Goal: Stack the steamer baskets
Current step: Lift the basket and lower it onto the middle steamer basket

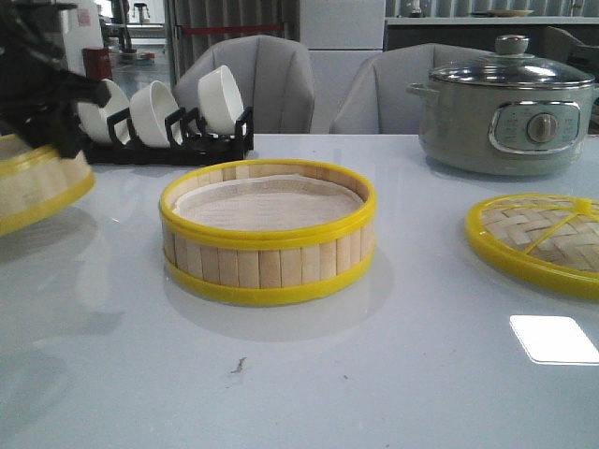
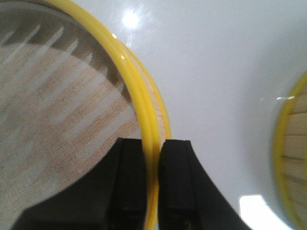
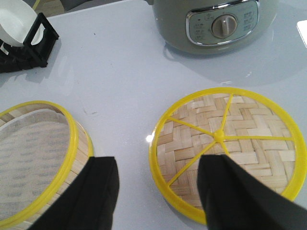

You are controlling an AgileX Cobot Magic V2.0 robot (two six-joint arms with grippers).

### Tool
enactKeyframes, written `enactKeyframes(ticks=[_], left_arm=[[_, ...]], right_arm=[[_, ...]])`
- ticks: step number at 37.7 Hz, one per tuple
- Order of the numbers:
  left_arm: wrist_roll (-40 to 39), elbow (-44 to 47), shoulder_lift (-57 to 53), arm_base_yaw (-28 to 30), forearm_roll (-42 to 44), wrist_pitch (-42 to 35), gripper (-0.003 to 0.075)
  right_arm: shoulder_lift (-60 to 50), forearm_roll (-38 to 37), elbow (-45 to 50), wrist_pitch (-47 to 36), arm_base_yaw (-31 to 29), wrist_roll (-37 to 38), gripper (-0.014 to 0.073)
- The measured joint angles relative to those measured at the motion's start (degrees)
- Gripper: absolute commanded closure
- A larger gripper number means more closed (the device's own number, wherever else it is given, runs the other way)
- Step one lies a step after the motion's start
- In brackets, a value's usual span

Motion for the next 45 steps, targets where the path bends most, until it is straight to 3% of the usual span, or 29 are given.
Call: enactKeyframes(ticks=[9,23,35,45], left_arm=[[0.0,-11.0,-0.5,-10.6,0.0,4.2,0.0629],[0.0,-13.6,2.3,-27.4,-0.9,6.0,0.0629],[0.0,-13.6,5.1,-33.8,-0.4,6.4,0.0629],[0.0,-13.6,6.6,-34.8,0.0,6.3,0.0629]], right_arm=[[0.0,0.0,0.0,0.0,0.0,0.0,0.0118],[0.0,0.0,0.0,0.2,0.0,0.0,0.0118],[0.0,0.0,0.0,0.9,0.0,0.0,0.0118],[0.0,0.0,0.0,0.9,0.0,0.0,0.0118]])
